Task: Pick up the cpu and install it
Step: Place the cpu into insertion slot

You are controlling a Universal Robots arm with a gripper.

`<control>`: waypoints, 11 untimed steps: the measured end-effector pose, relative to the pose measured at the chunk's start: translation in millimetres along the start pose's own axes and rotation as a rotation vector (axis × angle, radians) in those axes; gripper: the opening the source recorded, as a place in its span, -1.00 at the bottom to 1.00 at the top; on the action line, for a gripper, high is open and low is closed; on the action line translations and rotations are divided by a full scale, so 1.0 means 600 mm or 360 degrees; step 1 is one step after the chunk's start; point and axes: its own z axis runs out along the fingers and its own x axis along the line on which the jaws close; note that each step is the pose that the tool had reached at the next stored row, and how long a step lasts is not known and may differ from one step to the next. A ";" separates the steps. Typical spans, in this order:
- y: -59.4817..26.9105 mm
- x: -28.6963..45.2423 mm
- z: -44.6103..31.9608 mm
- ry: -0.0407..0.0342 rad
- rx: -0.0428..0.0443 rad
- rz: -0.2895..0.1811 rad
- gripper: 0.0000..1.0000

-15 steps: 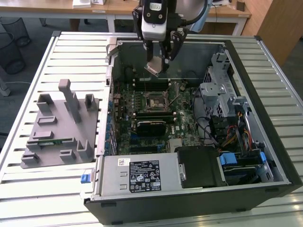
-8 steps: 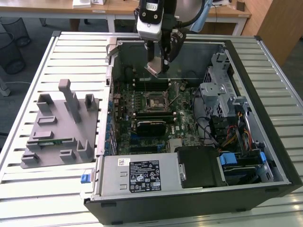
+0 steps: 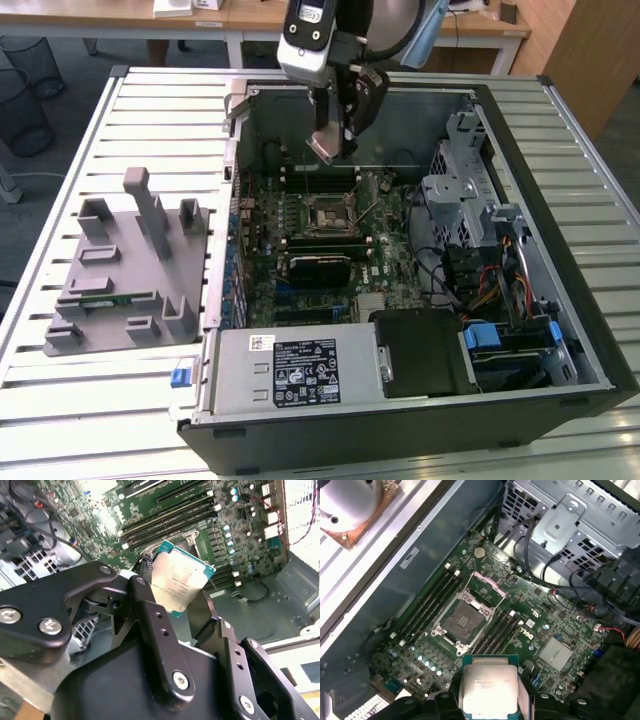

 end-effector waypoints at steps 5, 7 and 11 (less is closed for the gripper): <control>0.000 0.000 0.002 -0.0011 0.0000 0.0124 0.05; 0.000 0.000 0.002 -0.0015 0.0000 0.0173 0.05; 0.000 0.000 0.004 -0.0024 0.0000 0.0272 0.05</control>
